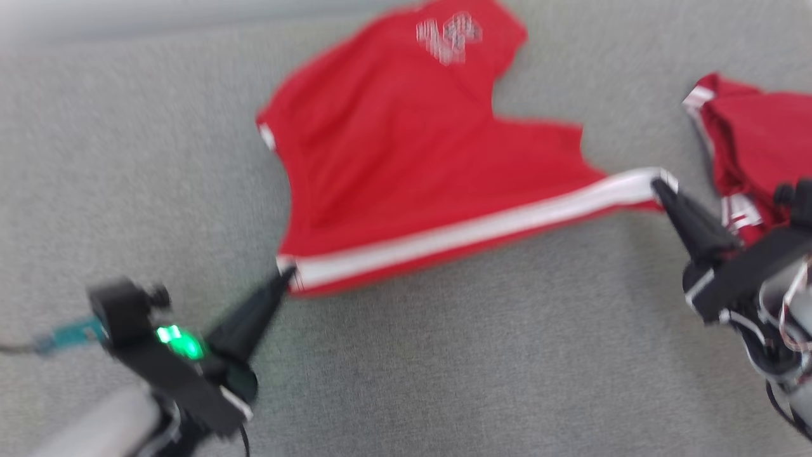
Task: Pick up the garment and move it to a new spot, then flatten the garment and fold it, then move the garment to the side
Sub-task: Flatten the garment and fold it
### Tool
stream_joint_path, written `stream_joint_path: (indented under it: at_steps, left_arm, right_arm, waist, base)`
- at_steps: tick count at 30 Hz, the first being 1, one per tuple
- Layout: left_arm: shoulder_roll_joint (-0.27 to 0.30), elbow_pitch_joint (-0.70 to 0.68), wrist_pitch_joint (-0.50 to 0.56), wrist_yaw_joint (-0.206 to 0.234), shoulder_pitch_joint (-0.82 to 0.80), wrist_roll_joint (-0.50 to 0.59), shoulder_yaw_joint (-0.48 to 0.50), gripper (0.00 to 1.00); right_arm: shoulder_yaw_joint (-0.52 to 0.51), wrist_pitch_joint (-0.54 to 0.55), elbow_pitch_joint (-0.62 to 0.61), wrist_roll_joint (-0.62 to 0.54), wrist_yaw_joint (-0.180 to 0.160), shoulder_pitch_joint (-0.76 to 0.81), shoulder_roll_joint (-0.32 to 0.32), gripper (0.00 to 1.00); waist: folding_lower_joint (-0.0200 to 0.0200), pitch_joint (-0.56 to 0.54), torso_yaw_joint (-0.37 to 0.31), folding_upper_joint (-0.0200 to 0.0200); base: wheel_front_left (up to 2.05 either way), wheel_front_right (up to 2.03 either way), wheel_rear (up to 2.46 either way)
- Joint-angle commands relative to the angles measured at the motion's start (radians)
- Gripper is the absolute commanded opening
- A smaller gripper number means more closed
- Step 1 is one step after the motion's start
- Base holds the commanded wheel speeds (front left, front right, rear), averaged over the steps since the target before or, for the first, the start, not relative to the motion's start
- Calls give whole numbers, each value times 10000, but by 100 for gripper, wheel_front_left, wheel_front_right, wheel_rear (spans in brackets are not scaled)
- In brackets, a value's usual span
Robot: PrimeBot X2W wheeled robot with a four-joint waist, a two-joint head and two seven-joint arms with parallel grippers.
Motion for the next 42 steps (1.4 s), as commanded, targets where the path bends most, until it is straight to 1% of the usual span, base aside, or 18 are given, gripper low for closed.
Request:
stream_joint_path:
  at_steps: [1, 5, 9, 12, 17, 19, 22, 24, 27, 29, 33, 36, 37, 42]
  left_arm:
    - [-40, 83, -47, 22, 480, 94, 65, 0]
    - [-244, -80, -49, 182, 1542, 231, 30, 0]
    - [-226, -535, -49, 424, 2392, 91, -179, 0]
    - [-192, -979, -5, 659, 2882, -137, -335, 0]
    - [-238, -1440, -9, 988, 3424, -766, -208, 0]
    - [-324, -1488, -7, 1059, 3498, -1044, -89, 0]
    - [-616, -1371, 28, 1079, 3465, -1624, 131, 0]
    - [-830, -1191, 149, 1038, 3201, -1869, 246, 0]
    - [-1255, -784, 387, 1000, 2799, -2226, 338, 0]
    - [-1544, -478, 473, 874, 2509, -2362, 437, 0]
    - [-2019, 124, 399, 693, 1933, -2516, 750, 0]
    - [-2282, 432, 304, 553, 1551, -2558, 1073, 0]
    - [-2282, 432, 304, 553, 1551, -2558, 1073, 0]
    - [-2611, 818, 140, 351, 1007, -2479, 1667, 0]
  right_arm:
    - [53, -67, -55, 99, -11, 300, -215, 0]
    - [186, -125, -283, 379, -11, 997, -581, 0]
    - [210, -229, -618, 611, -11, 1636, -980, 0]
    - [220, -176, -887, 785, -13, 2116, -1378, 0]
    - [237, 264, -1431, 1064, -13, 2664, -2036, 0]
    - [127, 380, -1442, 1102, -13, 2681, -2116, 0]
    - [-42, 623, -1135, 1168, -14, 2456, -1890, 0]
    - [-57, 997, -774, 989, -14, 2187, -1679, 0]
    - [-129, 1470, -156, 713, -14, 1559, -1075, 0]
    - [-150, 1755, 311, 413, -13, 1049, -638, 0]
    - [-152, 2159, 1366, -230, -13, -61, 182, 0]
    - [-126, 2260, 2018, -623, -11, -889, 714, 0]
    - [-126, 2260, 2018, -623, -11, -889, 714, 0]
    - [-46, 2210, 2858, -1065, -11, -2188, 1184, 0]
  waist:
    - [3, -1067, -54, 2]
    - [3, -1625, -90, 2]
    - [3, -2114, -98, 2]
    - [3, -2476, -78, 2]
    - [3, -2919, 18, 2]
    - [3, -2975, 68, 2]
    - [3, -2906, 177, 2]
    - [3, -2787, 281, 2]
    - [3, -2515, 430, 2]
    - [3, -2273, 529, 2]
    - [3, -1728, 731, 2]
    - [3, -1279, 906, 2]
    - [3, -1279, 906, 2]
    - [3, -557, 1248, 2]
  base:
    - [0, 0, 0]
    - [0, 0, 0]
    - [0, 0, 0]
    - [0, 0, 0]
    - [0, 0, 0]
    - [0, 0, 0]
    - [0, 0, 0]
    - [0, 0, 0]
    - [0, 0, 0]
    - [0, 0, 0]
    - [0, 0, 0]
    - [0, 0, 0]
    - [0, 0, 0]
    - [0, 0, 0]
